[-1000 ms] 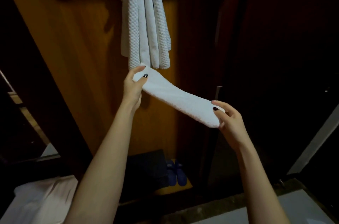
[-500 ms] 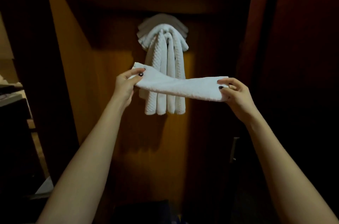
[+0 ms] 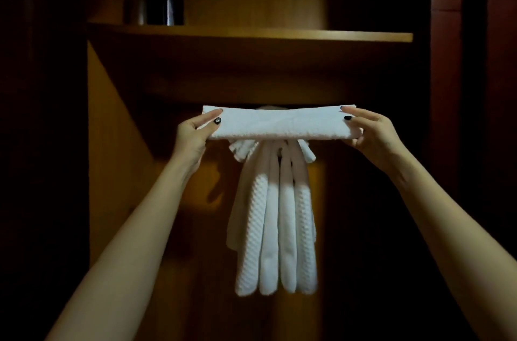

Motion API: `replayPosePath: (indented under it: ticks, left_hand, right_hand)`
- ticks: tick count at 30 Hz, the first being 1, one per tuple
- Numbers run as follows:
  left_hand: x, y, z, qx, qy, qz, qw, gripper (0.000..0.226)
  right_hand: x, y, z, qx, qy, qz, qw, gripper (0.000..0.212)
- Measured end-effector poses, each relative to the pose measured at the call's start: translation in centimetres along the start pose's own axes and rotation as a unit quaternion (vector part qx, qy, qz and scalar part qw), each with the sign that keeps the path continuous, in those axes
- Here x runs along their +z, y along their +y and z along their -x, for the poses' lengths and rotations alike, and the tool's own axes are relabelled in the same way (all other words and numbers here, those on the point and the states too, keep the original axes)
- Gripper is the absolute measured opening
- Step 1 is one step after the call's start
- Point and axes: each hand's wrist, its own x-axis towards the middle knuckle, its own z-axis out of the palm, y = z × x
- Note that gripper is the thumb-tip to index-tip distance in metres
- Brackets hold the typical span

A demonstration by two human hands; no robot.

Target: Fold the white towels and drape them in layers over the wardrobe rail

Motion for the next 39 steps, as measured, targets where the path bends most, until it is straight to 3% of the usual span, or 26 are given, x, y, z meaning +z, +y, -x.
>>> replayPosePath:
  ticks: [3,8,15,21,31,36,39]
  left_hand:
    - [1.1,-1.3,-3.3,0.000,0.011,0.013,1.000,0.022]
    - [2.3,-3.2,-8.1,-0.030,0.025,0.064,0.997,0.039]
    - [3.4,-7.3,-12.0,-0.057,0.045,0.085,0.994,0.035]
    - [3.0,-10.8,-10.5,-0.095,0.039,0.094,0.990,0.008]
    - [3.6,-10.0,-9.3,-0.139,0.046,0.187,0.971,0.007]
    - [3.6,-10.5,-8.7,-0.193,0.041,0.176,0.964,0.029]
    - [3.5,-11.8,-7.2,-0.216,0.022,0.152,0.964,0.029]
  right_hand:
    - [0.3,2.1,-4.9,0.010,0.008,-0.019,1.000,0.028]
    - [0.6,4.8,-11.2,0.022,0.010,-0.064,0.998,0.017]
    - [0.3,9.0,-15.9,0.035,0.023,-0.112,0.993,0.015]
    - [-0.7,13.9,-15.2,0.088,0.009,-0.126,0.988,0.018]
    - [-1.9,13.5,-13.3,0.120,0.011,-0.088,0.989,0.014]
    - [-0.7,14.7,-11.7,0.150,0.006,-0.004,0.989,0.013]
    - [-0.3,16.0,-10.7,0.135,0.014,0.038,0.990,0.015]
